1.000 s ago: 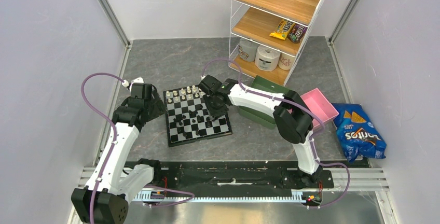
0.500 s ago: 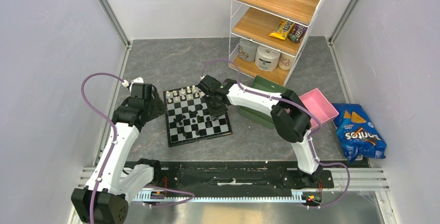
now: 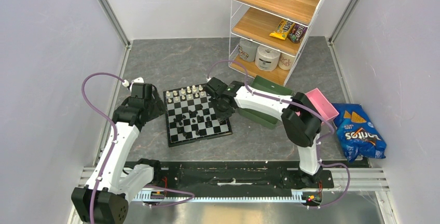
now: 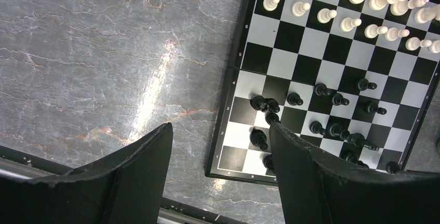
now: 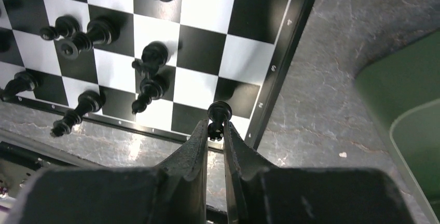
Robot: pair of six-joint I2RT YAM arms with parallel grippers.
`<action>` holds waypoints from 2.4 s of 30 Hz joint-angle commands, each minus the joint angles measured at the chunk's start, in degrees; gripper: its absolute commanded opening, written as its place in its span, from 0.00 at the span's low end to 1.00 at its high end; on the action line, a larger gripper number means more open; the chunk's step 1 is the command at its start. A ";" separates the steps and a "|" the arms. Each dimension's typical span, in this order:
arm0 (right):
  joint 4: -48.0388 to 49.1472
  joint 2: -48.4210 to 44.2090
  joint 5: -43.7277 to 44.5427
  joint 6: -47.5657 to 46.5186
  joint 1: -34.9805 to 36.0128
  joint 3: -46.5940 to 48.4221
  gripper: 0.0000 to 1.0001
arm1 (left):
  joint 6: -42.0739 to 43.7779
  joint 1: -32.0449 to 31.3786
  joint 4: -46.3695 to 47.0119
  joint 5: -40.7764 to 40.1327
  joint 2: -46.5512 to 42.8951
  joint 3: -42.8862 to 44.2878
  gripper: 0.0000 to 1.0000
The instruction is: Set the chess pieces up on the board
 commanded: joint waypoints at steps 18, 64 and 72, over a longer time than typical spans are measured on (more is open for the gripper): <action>2.21 -6.15 -2.77 3.63 0.42 -7.58 0.15 | 1.26 0.23 1.25 0.16 0.55 0.52 0.76; -3.80 14.65 1.82 -3.03 -0.62 24.62 0.40 | 1.15 0.24 1.20 -0.07 -0.13 0.51 0.76; -3.82 16.35 0.71 -4.06 -1.25 25.67 0.36 | 1.16 0.22 1.23 0.10 -0.08 0.51 0.76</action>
